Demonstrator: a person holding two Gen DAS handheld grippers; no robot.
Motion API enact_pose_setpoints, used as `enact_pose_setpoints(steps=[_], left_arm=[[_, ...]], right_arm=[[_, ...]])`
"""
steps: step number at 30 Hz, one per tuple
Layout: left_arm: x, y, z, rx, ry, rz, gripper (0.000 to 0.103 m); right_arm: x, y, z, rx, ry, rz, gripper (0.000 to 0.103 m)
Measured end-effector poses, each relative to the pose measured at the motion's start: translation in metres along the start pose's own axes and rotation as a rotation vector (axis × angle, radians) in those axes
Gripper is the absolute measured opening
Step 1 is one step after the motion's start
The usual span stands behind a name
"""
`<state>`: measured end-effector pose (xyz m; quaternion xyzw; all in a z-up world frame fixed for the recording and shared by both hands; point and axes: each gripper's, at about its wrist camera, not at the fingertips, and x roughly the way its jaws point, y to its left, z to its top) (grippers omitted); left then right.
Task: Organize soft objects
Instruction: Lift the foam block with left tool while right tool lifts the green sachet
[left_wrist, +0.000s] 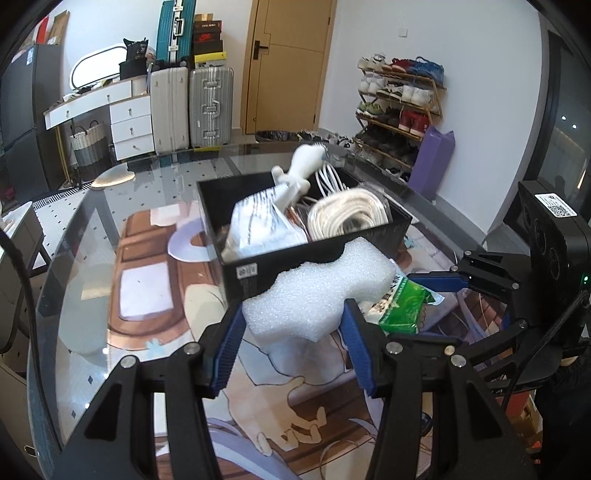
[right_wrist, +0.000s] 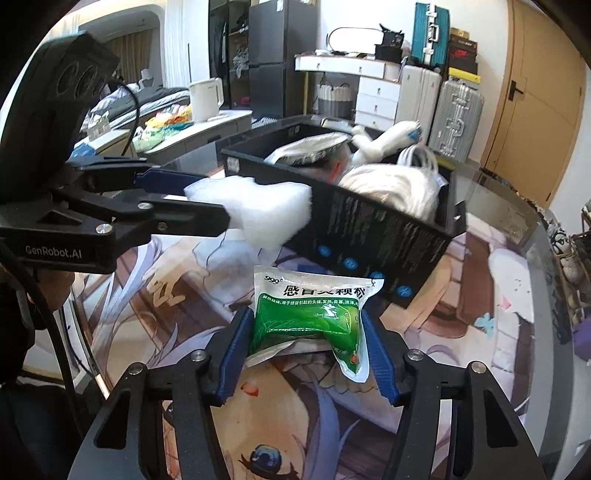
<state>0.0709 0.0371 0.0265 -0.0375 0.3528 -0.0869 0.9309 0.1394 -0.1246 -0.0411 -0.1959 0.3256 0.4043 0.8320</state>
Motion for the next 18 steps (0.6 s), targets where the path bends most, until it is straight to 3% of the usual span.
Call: enact_pose_setpoints(steps=[18], left_arm=[[-0.024,0.013,0.013,-0.038,-0.102,0.043,0.052]], right_arm=[[-0.035,-0.008,0.007,0.030,-0.121,-0.043,0.059]])
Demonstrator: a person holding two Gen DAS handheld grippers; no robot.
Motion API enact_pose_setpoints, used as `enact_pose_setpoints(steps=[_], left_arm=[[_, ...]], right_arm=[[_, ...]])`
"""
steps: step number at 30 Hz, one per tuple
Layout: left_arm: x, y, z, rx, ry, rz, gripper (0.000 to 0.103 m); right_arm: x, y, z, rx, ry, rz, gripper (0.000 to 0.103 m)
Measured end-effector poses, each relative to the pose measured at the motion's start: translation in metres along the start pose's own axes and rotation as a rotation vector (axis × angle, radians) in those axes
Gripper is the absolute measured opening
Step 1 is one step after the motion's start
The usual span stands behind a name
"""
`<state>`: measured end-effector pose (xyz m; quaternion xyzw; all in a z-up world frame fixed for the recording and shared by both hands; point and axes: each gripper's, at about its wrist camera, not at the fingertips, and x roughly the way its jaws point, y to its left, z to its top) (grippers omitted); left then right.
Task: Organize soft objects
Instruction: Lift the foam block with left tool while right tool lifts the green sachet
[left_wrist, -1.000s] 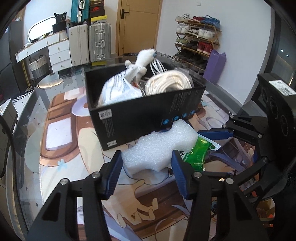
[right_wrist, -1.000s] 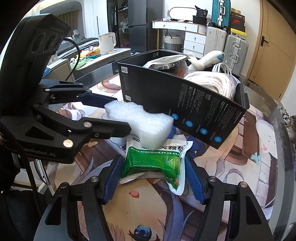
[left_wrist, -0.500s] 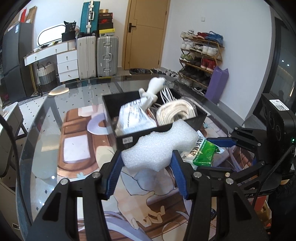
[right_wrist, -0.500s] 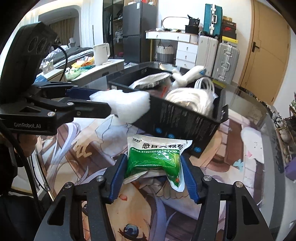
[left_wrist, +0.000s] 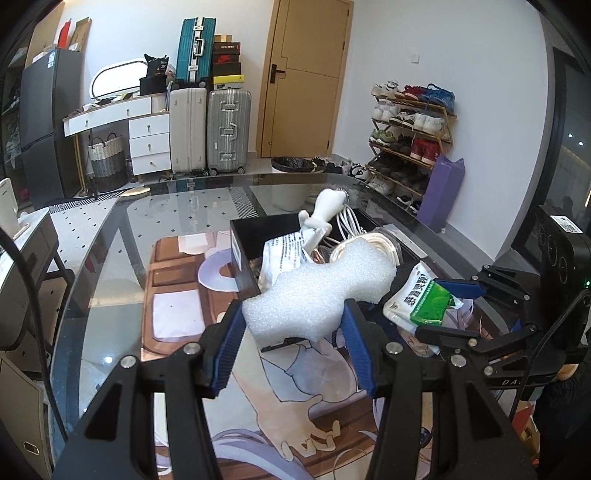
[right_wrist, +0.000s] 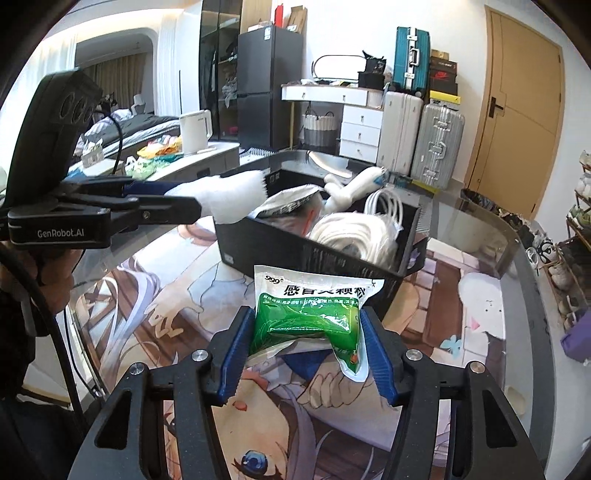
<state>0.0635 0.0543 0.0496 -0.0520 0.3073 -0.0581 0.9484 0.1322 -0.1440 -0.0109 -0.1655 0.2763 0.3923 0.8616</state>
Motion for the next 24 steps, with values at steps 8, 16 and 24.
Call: enact_pose_setpoints(steps=[8,16,24], left_arm=[[-0.006,0.004,0.004,-0.014,-0.031,0.007,0.052],[-0.004,0.011,0.009,-0.038,-0.057,0.027,0.052],[0.006,0.015,0.022,-0.060,-0.066,0.032,0.052]], right_arm=[[-0.013,-0.007,0.008,0.024,-0.063,-0.029,0.059],[-0.022,-0.015,0.018,0.062,-0.112,-0.075,0.059],[-0.028,-0.025,0.039,0.061,-0.146,-0.113,0.059]])
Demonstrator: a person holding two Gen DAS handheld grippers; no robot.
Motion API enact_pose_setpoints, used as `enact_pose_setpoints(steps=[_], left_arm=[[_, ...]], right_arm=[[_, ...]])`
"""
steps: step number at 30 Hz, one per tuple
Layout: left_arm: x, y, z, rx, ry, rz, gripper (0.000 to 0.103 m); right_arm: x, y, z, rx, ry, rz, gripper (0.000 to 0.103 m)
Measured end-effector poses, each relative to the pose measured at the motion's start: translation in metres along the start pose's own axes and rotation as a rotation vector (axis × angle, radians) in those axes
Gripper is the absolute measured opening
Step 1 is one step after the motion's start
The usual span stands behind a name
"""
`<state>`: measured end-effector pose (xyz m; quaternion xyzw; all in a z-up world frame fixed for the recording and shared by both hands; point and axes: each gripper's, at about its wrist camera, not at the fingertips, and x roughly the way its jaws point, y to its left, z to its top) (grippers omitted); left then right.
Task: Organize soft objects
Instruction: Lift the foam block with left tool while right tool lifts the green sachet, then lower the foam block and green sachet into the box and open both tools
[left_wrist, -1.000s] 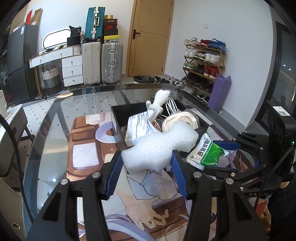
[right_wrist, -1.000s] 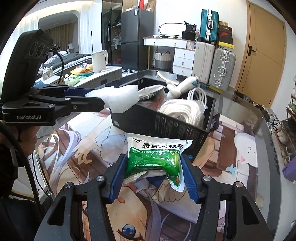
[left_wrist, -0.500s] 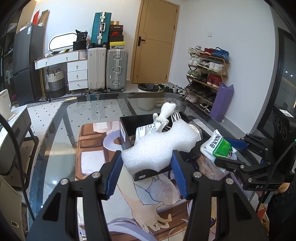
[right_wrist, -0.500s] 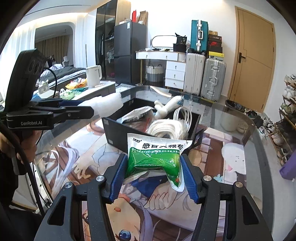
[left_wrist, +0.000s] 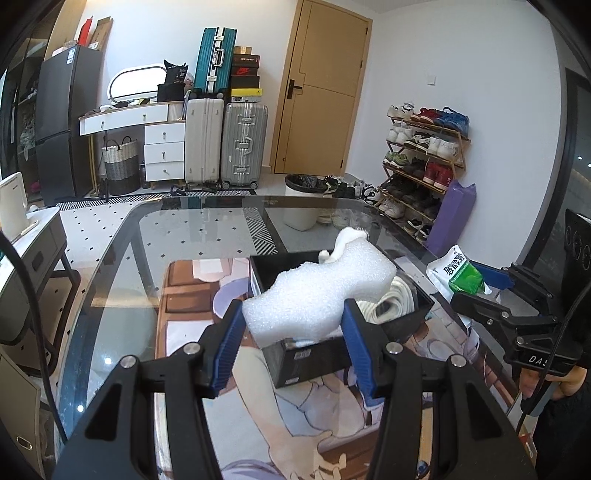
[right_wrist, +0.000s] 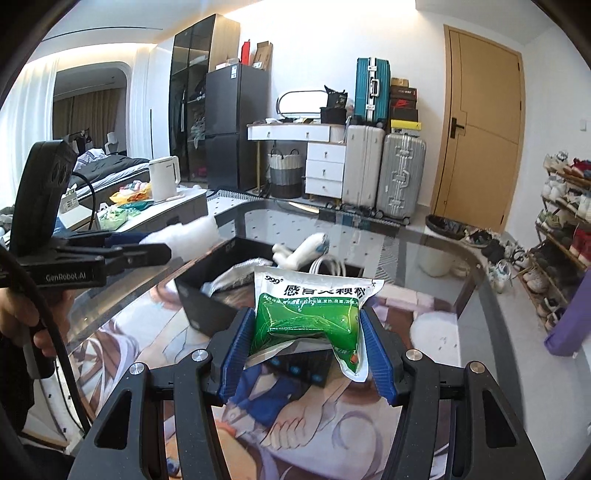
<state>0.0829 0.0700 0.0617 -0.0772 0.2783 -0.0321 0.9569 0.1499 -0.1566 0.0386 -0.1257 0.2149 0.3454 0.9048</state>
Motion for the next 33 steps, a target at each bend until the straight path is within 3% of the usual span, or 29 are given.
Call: enact_pose_setpoints(steps=[9,23,33], left_arm=[[0.014,0.000,0.016,-0.009,-0.012,0.031,0.052],[0.059,-0.006,0.023,-0.027,0.044,0.049,0.052],[0.079,-0.009,0.020,-0.023,0.088,0.045,0.052]], right_arm=[[0.014,0.004,0.014,-0.037,0.016,0.002,0.059],[0.052,0.009,0.018,-0.096,0.085,0.038,0.059],[0.079,0.014,0.022,-0.211,0.120,0.007,0.059]])
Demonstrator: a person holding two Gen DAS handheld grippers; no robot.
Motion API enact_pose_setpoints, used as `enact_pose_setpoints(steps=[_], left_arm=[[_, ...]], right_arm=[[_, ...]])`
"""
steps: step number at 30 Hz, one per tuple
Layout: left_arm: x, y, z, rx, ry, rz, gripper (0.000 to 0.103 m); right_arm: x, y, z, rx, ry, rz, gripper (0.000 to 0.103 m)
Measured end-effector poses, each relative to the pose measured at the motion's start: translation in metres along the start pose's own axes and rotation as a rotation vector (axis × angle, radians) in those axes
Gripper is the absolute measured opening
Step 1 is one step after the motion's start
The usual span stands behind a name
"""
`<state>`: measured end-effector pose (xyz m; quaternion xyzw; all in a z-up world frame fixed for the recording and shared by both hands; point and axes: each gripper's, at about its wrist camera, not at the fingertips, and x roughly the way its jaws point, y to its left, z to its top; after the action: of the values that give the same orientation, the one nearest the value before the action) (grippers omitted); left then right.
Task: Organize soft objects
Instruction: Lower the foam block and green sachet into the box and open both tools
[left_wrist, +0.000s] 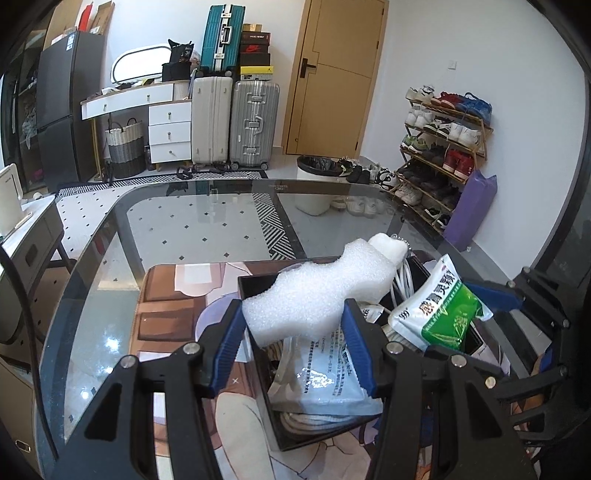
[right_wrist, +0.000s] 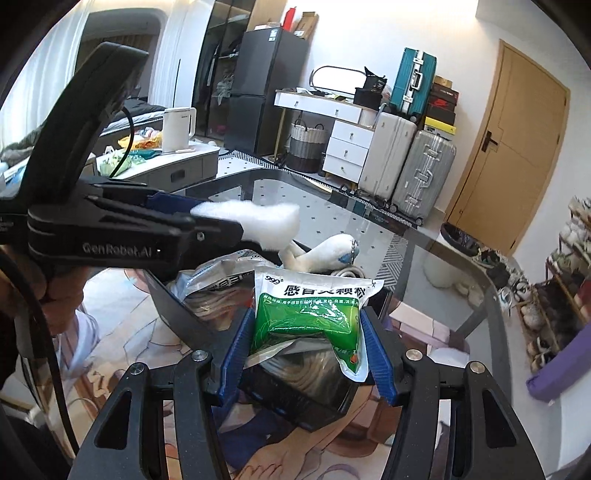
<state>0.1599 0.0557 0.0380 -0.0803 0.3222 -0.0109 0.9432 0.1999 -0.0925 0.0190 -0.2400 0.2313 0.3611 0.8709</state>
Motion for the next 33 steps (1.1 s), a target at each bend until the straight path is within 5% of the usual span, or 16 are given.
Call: enact_pose_setpoints(steps=[27,33], left_arm=[[0.005,-0.020,-0.003,0.088,0.044,-0.012,0.059],[-0.012,-0.026,-0.002,0.116,0.007,-0.013,0.075]], right_arm=[[0.018,-0.001,0.002,-0.033,0.024,0.056,0.059],[0.002,-0.003,0.000,-0.011,-0.027,0.068,0.080]])
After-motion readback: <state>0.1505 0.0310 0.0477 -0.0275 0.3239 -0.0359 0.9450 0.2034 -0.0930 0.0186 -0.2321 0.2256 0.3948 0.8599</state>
